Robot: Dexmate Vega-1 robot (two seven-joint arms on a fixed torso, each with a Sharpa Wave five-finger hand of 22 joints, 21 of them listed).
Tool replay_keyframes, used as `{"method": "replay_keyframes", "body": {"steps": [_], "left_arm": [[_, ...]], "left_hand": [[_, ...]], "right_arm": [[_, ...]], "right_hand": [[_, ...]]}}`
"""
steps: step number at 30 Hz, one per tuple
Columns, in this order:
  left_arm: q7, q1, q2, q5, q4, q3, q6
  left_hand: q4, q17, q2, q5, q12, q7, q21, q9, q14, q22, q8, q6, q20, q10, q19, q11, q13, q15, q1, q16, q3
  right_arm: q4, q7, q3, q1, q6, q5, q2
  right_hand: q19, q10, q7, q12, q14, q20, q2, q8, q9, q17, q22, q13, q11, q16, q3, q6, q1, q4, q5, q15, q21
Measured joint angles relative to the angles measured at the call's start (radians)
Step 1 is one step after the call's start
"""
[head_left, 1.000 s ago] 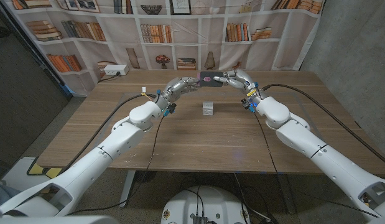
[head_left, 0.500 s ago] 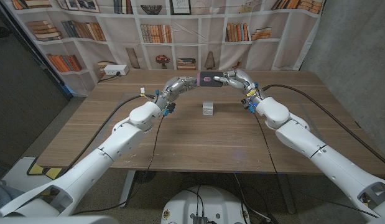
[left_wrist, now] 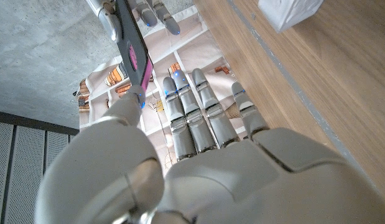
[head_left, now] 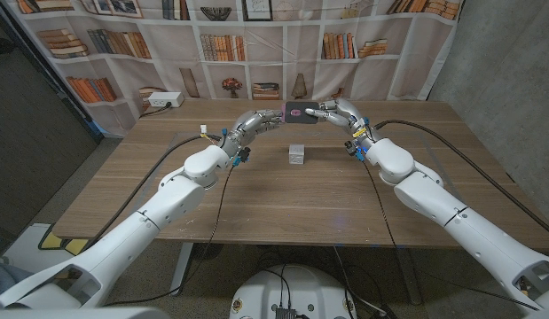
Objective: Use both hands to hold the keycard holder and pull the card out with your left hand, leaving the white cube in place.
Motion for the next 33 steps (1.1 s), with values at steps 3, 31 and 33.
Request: {"method": "replay_keyframes", "body": {"steps": [3, 31, 33], "left_arm": [[-0.007, -0.001, 0.002, 0.001, -0.001, 0.002, 0.001], [0.015, -0.001, -0.003, 0.019, -0.029, 0.006, 0.003], [0.018, 0.000, -0.005, 0.021, -0.030, 0.006, 0.004]], "left_hand": [[0.003, 0.000, -0.008, 0.000, 0.000, 0.000, 0.000, 0.000, -0.005, 0.000, 0.000, 0.000, 0.005, -0.001, -0.005, 0.001, 0.004, 0.005, -0.008, 0.000, -0.003], [-0.014, -0.003, 0.131, -0.001, 0.066, 0.002, 0.012, 0.004, 0.120, 0.000, 0.057, 0.203, -0.075, 0.204, 0.052, -0.002, 0.018, -0.034, 0.114, 0.017, 0.078], [-0.012, -0.003, 0.133, -0.004, 0.066, 0.004, 0.012, 0.007, 0.128, 0.000, 0.061, 0.204, -0.081, 0.207, 0.050, 0.001, 0.018, -0.033, 0.116, 0.017, 0.079]], "right_arm": [[-0.004, -0.001, 0.001, -0.002, 0.000, -0.001, -0.002], [-0.039, -0.021, 0.012, -0.026, -0.006, -0.014, -0.012], [-0.040, -0.022, 0.013, -0.027, -0.007, -0.014, -0.012]], "right_hand": [[0.000, 0.000, 0.000, 0.000, 0.000, 0.000, 0.000, 0.000, 0.000, 0.000, 0.000, -0.003, 0.000, 0.000, 0.000, 0.000, 0.000, 0.000, 0.000, 0.000, 0.000], [0.000, 0.000, 0.000, 0.004, 0.000, 0.000, 0.002, 0.000, 0.000, 0.000, 0.000, -0.001, 0.000, 0.000, 0.000, 0.000, 0.006, 0.000, -0.004, 0.000, 0.000], [0.000, 0.002, 0.000, 0.004, 0.000, 0.000, 0.002, 0.000, 0.000, 0.000, 0.000, 0.000, -0.002, 0.000, 0.000, 0.000, 0.005, 0.000, -0.004, 0.000, 0.000]]}}
